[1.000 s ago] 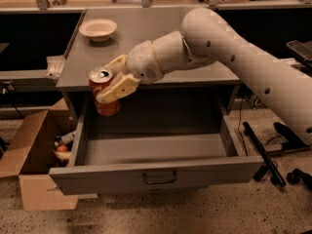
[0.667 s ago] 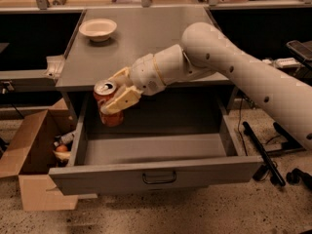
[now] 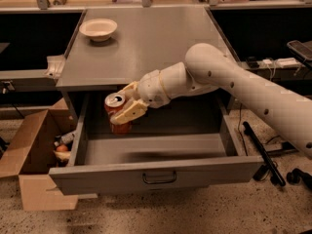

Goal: Place coke can into top drawer

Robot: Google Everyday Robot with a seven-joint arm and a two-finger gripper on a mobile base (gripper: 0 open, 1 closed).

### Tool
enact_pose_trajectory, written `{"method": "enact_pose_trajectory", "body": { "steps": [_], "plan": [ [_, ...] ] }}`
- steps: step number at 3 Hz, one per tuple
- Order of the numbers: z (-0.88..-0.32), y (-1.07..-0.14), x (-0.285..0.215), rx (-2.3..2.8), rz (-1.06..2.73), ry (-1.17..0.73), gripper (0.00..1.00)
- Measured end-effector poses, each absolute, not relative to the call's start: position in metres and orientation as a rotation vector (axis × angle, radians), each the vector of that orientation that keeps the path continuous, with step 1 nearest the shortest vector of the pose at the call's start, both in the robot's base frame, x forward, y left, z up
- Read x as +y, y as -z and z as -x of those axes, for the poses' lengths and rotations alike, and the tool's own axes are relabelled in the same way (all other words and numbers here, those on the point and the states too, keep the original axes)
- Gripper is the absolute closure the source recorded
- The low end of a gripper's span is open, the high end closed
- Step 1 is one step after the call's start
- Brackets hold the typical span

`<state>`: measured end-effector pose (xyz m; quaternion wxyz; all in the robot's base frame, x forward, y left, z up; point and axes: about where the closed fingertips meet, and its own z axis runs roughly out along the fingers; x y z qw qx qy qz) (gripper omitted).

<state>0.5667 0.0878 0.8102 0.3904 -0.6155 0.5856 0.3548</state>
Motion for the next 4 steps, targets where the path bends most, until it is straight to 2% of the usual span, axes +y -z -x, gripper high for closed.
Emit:
{"method": "enact_pose_trajectory", "body": {
  "steps": [4],
  "plan": [
    [-0.593,-0.721,0.065,1.581,1.507,-0.837,1.0]
  ]
}}
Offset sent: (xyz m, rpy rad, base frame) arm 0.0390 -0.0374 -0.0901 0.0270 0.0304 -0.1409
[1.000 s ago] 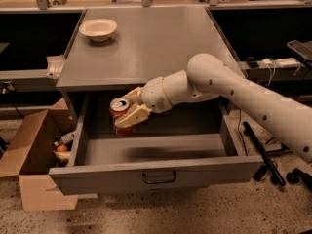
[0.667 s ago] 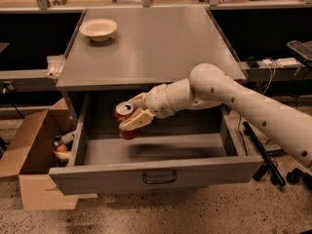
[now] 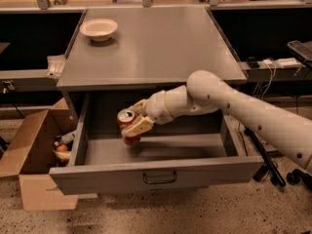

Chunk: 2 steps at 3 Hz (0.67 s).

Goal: Place coke can into top drawer

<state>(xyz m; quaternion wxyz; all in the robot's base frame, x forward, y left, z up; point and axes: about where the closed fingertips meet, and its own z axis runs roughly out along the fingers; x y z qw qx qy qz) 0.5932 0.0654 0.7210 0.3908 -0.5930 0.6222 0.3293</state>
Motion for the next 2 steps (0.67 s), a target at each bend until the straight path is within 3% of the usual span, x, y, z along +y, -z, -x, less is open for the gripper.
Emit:
{"method": "enact_pose_trajectory", "body": {
  "steps": [1,2],
  "plan": [
    [-0.601,-0.683,0.053,1.611,1.485,-0.789,1.0],
    [-0.613,-0.659,0.042,1.629,1.439,-0.76,0.81]
  ]
}}
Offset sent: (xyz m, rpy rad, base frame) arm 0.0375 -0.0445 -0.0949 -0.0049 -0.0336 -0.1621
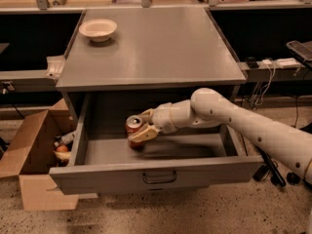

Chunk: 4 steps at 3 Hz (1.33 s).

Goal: Place coke can into top drawer

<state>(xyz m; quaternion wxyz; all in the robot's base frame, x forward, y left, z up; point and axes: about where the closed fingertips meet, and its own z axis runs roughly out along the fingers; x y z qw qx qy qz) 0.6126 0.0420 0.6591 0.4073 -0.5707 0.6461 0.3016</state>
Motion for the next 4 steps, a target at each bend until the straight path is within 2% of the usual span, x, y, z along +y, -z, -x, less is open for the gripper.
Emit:
{"method": "enact_pose_trajectory", "body": {
  "steps": [1,2,3,4],
  "plan": [
    [-0.613,-0.66,0.042,1.629,1.439,-0.76,0.58],
    [-0.613,-0.66,0.042,1.629,1.439,-0.761,0.27],
    [-0.613,-0.66,0.042,1.629,1.439,-0.761,0.04],
    [-0.598,-0.693,0.033,1.585,1.42,-0.763,0.0]
  ]
}}
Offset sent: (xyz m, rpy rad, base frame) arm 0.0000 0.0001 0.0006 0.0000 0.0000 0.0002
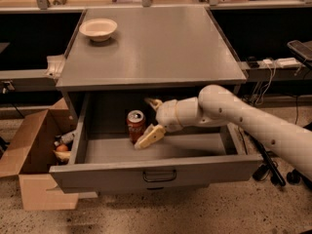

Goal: Place coke can into top drawer

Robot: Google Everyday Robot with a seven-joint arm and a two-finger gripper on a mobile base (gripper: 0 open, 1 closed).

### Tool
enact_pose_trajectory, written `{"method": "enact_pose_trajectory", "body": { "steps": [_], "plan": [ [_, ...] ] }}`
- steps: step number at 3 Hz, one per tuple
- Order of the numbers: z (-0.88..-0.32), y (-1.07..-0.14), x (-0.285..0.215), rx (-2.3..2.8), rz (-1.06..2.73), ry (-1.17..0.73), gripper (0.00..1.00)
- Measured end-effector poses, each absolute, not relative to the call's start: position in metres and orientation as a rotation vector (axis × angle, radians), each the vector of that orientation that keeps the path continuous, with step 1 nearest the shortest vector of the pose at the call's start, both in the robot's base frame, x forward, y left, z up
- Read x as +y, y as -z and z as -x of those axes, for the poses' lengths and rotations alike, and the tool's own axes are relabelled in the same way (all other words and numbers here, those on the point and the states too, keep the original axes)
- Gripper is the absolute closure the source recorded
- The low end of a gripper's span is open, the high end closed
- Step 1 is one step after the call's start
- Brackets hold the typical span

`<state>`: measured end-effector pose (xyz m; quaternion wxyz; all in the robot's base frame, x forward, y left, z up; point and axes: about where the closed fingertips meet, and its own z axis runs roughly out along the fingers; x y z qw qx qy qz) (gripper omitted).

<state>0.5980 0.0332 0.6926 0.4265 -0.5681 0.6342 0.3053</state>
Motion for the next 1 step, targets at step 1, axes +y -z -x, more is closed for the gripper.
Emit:
{"method": "enact_pose_trajectory", "body": {
  "steps": [1],
  "plan": [
    [-0.5822,-0.7315,0.0186,1.54,1.406,-0.744,0.0]
  ]
}}
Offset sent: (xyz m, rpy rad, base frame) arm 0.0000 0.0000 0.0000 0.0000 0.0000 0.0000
